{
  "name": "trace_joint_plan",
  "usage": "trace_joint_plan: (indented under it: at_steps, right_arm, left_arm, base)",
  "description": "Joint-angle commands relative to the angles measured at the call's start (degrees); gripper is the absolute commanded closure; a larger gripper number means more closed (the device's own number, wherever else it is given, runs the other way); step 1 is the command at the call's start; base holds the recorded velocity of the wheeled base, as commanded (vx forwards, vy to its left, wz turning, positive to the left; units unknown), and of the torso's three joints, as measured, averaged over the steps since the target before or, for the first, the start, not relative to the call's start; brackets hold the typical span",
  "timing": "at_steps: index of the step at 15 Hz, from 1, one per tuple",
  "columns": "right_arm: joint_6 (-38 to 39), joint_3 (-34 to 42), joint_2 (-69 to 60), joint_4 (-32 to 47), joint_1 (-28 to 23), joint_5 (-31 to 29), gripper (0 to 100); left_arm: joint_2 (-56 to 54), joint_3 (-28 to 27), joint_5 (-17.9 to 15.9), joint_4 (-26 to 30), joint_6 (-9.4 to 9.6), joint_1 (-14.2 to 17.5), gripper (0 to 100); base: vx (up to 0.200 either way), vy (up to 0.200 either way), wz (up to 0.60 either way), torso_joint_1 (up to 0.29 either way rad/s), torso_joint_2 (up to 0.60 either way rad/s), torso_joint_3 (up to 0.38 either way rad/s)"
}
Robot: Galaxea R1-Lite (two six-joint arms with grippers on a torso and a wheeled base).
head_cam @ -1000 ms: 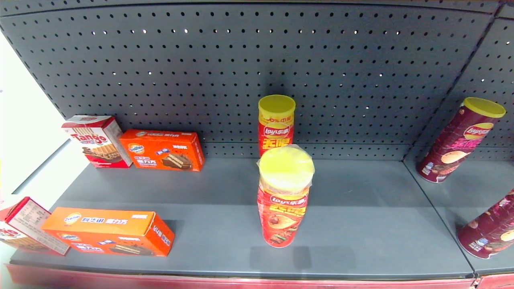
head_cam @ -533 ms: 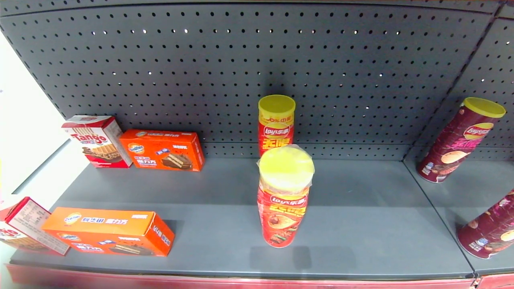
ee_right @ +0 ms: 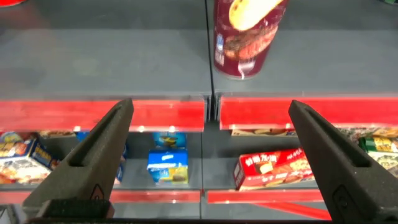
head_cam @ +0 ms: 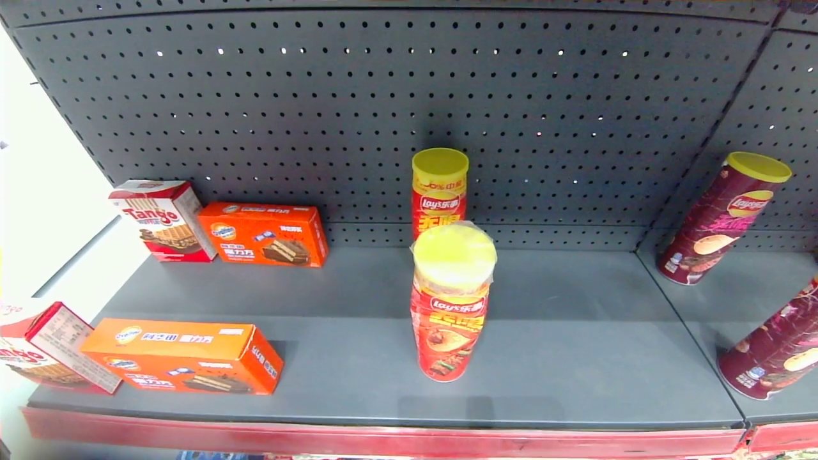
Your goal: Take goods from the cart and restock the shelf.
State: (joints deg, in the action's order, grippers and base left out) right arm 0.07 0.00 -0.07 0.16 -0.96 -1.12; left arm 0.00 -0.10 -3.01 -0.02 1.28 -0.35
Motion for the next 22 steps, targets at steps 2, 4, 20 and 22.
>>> trace_joint_plan:
  at_steps: [2, 4, 20, 22]
  right_arm:
    - [0.0, 0.0, 0.1, 0.0, 0.0, 0.0, 0]
    - [0.0, 0.0, 0.1, 0.0, 0.0, 0.0, 0]
    - [-0.1, 0.0, 0.1, 0.0, 0.0, 0.0, 0]
    - [-0.1, 0.0, 0.1, 0.0, 0.0, 0.0, 0]
  left_arm:
    - [0.0, -0.1, -0.1, 0.0, 0.21, 0.0, 0]
    - [0.0, 0.0, -0.1, 0.0, 0.21, 0.0, 0]
    - [0.0, 0.0, 0.0, 0.0, -0.05, 0.0, 0]
    - [0.0, 0.0, 0.0, 0.0, -0.05, 0.0, 0]
  base:
    - [0.000, 0.000, 0.00, 0.000, 0.00, 0.000]
    - [0.000, 0.000, 0.00, 0.000, 0.00, 0.000]
    - [-0.025, 0.000, 0.00, 0.000, 0.00, 0.000]
    - [0.000, 0.000, 0.00, 0.000, 0.00, 0.000]
